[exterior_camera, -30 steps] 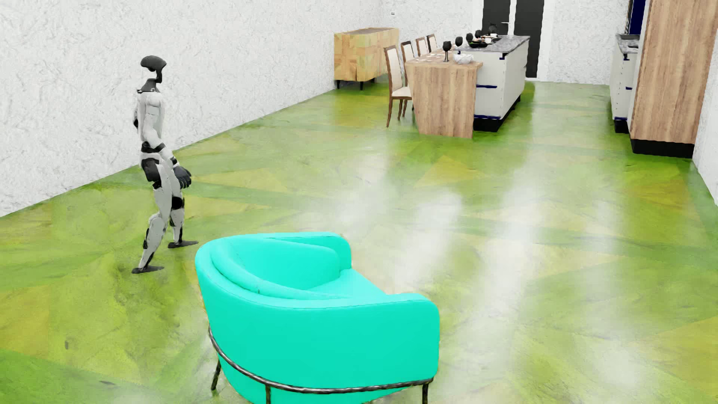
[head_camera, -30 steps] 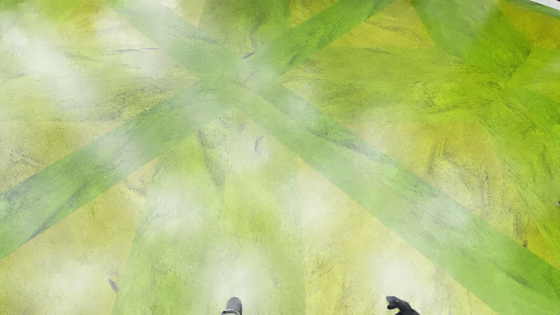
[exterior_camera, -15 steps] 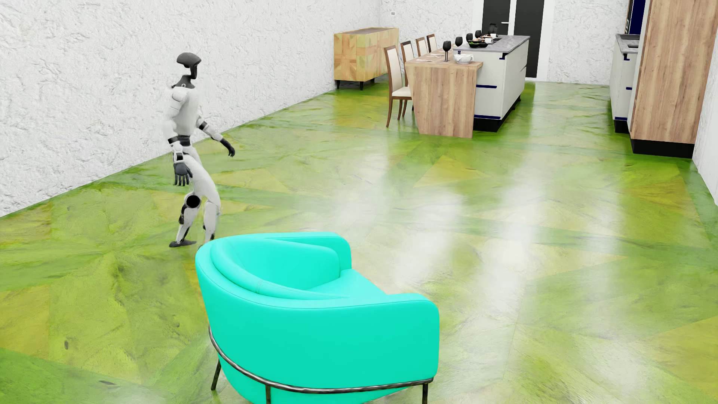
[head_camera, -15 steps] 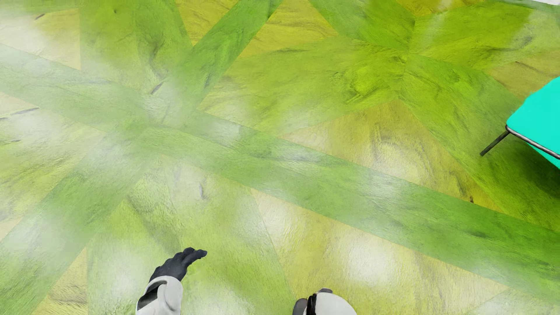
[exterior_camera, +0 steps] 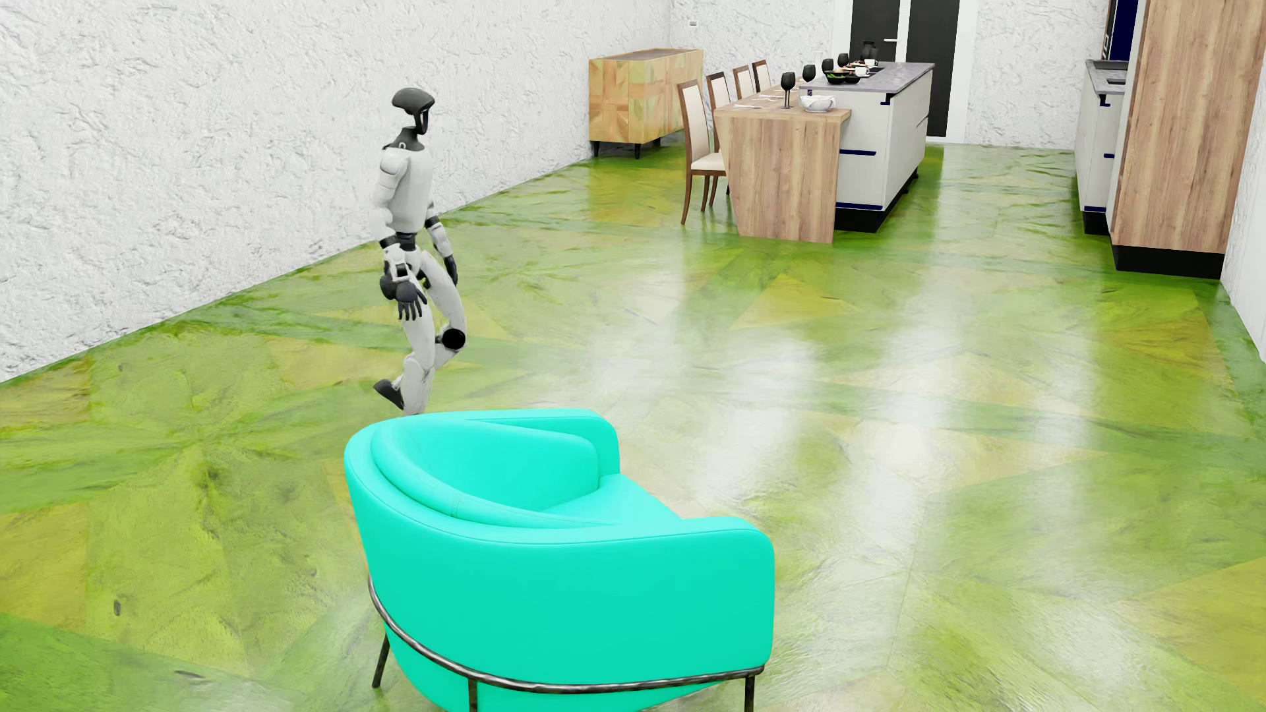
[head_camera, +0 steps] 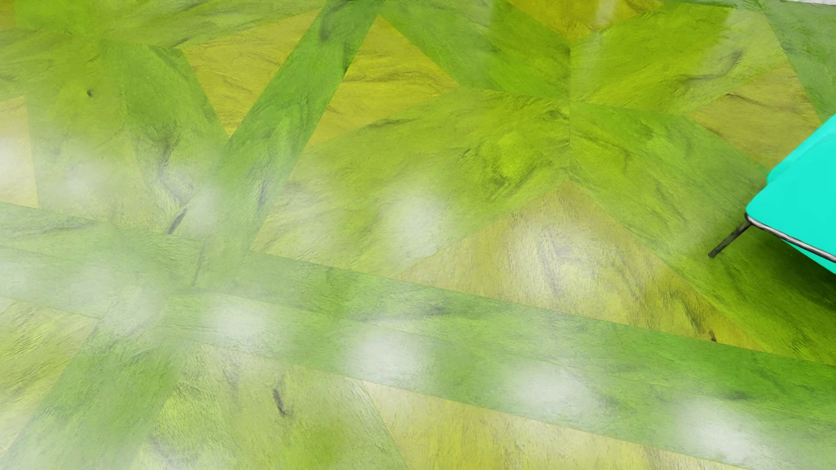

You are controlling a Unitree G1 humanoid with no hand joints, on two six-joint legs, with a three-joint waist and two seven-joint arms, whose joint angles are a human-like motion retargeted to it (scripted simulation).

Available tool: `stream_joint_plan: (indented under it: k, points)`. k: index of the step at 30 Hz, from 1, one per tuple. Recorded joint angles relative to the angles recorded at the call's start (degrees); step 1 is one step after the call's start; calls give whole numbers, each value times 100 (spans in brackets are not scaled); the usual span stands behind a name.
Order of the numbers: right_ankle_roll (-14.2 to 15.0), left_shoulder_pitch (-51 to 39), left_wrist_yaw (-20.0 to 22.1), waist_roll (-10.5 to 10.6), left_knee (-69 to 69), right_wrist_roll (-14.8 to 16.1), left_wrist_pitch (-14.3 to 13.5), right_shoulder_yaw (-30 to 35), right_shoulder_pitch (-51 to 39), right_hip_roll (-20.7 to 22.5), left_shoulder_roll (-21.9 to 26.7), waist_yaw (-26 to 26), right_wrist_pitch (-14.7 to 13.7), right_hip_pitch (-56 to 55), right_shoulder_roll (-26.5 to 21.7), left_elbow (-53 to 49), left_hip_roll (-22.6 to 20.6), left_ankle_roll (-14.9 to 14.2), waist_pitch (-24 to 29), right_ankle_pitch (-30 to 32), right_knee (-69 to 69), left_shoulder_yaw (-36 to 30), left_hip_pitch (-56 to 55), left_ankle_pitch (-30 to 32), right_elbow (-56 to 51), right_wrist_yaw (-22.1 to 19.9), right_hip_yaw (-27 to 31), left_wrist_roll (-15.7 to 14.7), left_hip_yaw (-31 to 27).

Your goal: Head to the green armchair

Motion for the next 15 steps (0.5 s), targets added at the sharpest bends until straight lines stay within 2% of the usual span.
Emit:
stream_joint_plan:
  k: [3,6,7,8,9,11,12,13,14,15]
  points:
    - [274,601,122,47,-1702,225,2,-99,-220,39,57,184,-293,470,-49,-156,-46,56,-21,-337,-115,273,-734,-179,-393,-280,381,-137,-163]
    - [572,1026,50,64,-4940,373,78,61,-266,-86,68,318,-438,985,-200,-405,-437,139,-73,-703,-204,484,-571,-65,-719,-274,750,-9,-695]
    - [687,1127,26,49,-5450,372,90,117,-241,-207,16,343,-426,1143,-282,-501,-589,211,-78,-783,-138,526,-454,119,-791,-241,883,82,-907]
    - [778,1179,30,18,-5306,379,99,131,-191,-375,-53,343,-394,1213,-357,-581,-726,284,-60,-861,180,538,-370,463,-855,-224,1004,192,-953]
    - [803,1145,76,-32,-4858,429,118,59,-106,-567,-131,318,-341,1108,-376,-612,-810,418,-16,-769,809,519,-344,306,-904,-277,1127,305,-815]
    - [634,818,124,-159,-4230,605,176,-223,130,-874,-229,220,-188,397,-174,-524,-983,521,79,514,2734,399,-168,-328,-838,-637,1445,514,-599]
    - [292,613,54,-214,-4229,605,131,-225,226,-1014,-202,157,-96,-109,-94,-500,-1052,548,104,1254,3671,292,70,-542,-713,-745,1552,589,-469]
    - [135,388,5,-265,-4323,506,64,-77,270,-1297,-197,90,19,-569,-81,-533,-1131,586,115,1499,4362,191,342,-706,-532,-668,1465,657,-320]
    - [-17,200,32,-310,-4456,382,-20,105,281,-1478,-161,10,117,-976,-79,-674,-1212,624,119,1408,4799,134,620,-845,-315,-415,1331,701,-203]
    - [7,-27,131,-338,-4579,317,-98,170,368,-1515,-126,-71,160,-1312,-107,-817,-1275,648,114,1294,4937,105,872,-972,-195,-41,1151,717,-120]
